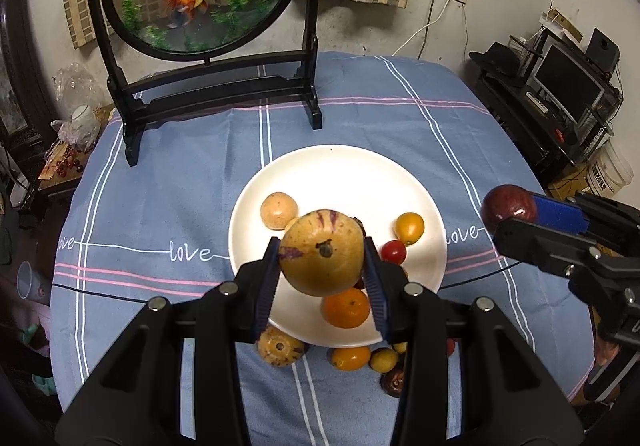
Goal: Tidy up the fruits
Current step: 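Carry the speckled tan fruit and the dark red plum over the white plate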
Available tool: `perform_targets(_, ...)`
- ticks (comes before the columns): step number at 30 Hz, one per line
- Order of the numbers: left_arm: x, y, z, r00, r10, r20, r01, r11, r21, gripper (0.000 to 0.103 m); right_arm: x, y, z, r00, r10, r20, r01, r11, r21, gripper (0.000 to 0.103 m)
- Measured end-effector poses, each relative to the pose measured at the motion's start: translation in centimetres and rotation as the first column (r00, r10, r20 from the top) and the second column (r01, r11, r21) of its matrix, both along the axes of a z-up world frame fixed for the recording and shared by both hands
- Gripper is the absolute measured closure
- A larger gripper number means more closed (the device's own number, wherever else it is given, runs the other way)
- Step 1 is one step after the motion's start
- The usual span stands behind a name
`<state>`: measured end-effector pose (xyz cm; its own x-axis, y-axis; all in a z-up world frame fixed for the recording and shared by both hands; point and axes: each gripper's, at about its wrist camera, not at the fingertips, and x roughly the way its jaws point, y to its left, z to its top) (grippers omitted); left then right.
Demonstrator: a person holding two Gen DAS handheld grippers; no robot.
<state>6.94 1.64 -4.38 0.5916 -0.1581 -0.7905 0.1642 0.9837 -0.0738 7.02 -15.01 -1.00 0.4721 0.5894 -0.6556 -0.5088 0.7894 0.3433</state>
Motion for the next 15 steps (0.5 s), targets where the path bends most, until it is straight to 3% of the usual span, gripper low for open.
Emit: perform_targets(15, 2.5, -0.1, -1.9, 0.999, 0.011, -0.039, -0.011, 1.000, 0.019, 0.063, 2.0, 0.5, -2.0, 0.999, -0.004, -0.040, 0.003, 1.000, -0.022, 0.070)
